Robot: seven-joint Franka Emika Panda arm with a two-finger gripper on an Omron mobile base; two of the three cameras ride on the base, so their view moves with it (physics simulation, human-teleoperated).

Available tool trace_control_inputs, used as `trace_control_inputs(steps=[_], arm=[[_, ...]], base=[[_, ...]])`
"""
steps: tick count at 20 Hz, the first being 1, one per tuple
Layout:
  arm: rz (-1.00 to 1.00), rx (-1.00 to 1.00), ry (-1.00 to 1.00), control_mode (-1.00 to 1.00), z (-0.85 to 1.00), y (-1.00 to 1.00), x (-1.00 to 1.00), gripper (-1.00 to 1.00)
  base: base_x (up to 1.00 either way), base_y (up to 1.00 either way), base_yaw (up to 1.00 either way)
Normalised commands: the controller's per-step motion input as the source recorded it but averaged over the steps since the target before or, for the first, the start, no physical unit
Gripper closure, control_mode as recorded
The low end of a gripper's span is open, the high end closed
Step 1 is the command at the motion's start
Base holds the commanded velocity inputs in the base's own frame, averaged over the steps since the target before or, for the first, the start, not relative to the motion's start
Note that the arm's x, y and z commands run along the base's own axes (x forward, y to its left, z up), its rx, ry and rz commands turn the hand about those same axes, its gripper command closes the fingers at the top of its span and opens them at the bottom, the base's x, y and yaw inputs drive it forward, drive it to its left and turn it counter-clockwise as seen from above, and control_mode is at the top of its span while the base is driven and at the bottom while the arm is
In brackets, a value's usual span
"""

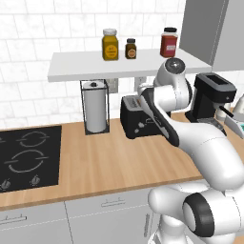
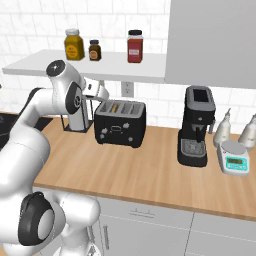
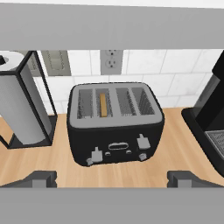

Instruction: Start the toaster. Once the lever pops up, take the bread to the plate on the dining counter.

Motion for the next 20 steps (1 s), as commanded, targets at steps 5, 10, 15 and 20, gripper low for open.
trace_control_inputs(steps=[5, 10, 15, 20], arm=[[0.00, 0.00, 0.00, -1.00, 0.00, 0.00, 0.00, -1.00], [0.00, 0.00, 0.00, -1.00, 0.00, 0.00, 0.00, -1.00], [0.00, 0.00, 0.00, -1.00, 0.00, 0.00, 0.00, -1.00], [0.00, 0.00, 0.00, -1.00, 0.00, 0.00, 0.00, -1.00]], base=[[0.00, 0.00, 0.00], [0.00, 0.00, 0.00], [0.00, 0.00, 0.00], [0.00, 0.00, 0.00]])
